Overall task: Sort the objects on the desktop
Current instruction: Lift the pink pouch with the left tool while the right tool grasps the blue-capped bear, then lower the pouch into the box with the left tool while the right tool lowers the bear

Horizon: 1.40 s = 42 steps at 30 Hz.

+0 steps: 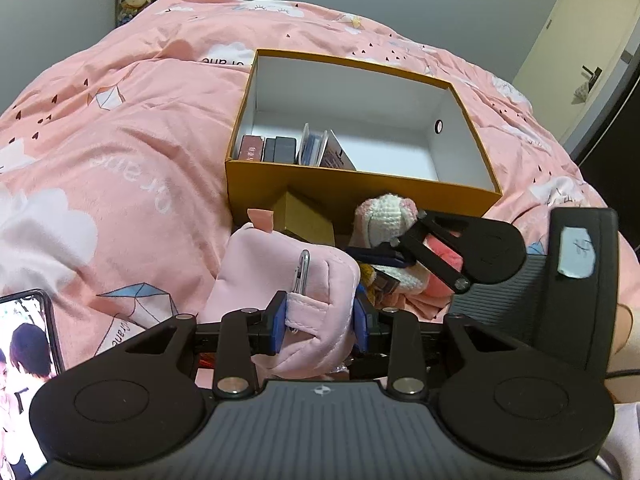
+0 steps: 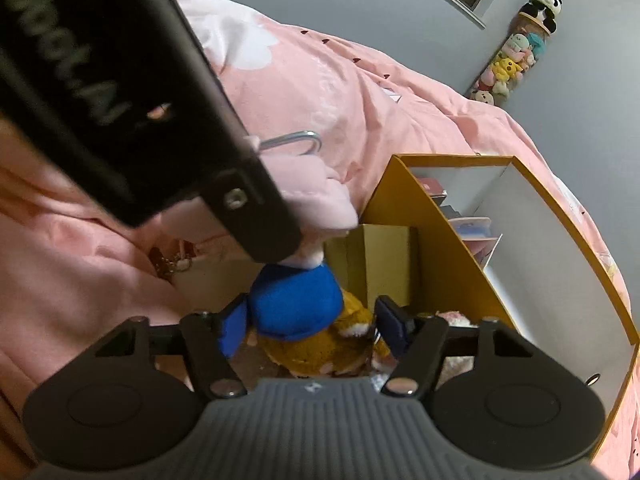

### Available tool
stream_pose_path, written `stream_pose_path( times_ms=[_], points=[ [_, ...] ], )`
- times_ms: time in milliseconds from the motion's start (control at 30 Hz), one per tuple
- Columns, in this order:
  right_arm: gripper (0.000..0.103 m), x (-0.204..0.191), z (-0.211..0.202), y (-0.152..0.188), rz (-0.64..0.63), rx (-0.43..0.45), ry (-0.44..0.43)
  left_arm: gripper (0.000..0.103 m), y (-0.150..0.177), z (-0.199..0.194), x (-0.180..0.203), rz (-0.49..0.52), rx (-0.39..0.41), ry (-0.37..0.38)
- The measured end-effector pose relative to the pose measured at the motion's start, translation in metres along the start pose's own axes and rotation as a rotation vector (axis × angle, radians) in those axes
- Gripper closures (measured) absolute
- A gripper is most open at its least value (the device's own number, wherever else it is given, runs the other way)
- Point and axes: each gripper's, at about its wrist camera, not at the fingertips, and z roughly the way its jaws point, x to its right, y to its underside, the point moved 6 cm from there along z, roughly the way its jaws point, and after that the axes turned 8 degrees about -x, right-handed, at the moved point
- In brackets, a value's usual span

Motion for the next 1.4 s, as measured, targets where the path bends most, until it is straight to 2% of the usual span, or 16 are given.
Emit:
stream_pose_path(
  times_ms=[167,233,333,500,700,800,1000,1200,1400],
  points=[
    [0.05,0.017,-0.023,0.006,0.092,0.02,0.015,0.065,-0.003,-0.006,0.002,-0.01,0.022,0.025],
    [0.06,0.026,-0.032,0.009,0.151,0.036,-0.001,0.065,-0.005,-0.01,0.005,-0.015,0.03,0.046],
    [0.062,0.041,-0.045,0.012,0.248,0.052,-0.035,0.065,-0.008,-0.016,0.009,-0.022,0.04,0.075],
    [0.064,0.061,-0.071,0.026,0.424,0.08,-0.138,0.065,-0.014,-0.024,0.019,-0.009,0.066,0.09],
    [0.064,0.07,-0.109,0.042,0.542,0.113,-0.163,0.065,-0.02,-0.029,0.023,-0.013,0.071,0.139],
    [0.064,0.088,-0.115,0.044,0.601,0.134,-0.167,0.065,-0.025,-0.035,0.022,-0.018,0.077,0.164],
    [0.064,0.117,-0.142,0.042,0.685,0.22,-0.151,0.065,-0.048,-0.057,0.029,0.01,0.137,0.21],
    [0.064,0.149,-0.163,0.033,0.714,0.303,-0.07,0.065,-0.087,-0.073,0.04,0.027,0.192,0.295],
    [0.064,0.183,-0.162,0.029,0.75,0.328,0.008,0.065,-0.13,-0.057,0.052,0.018,0.181,0.385]
  ],
)
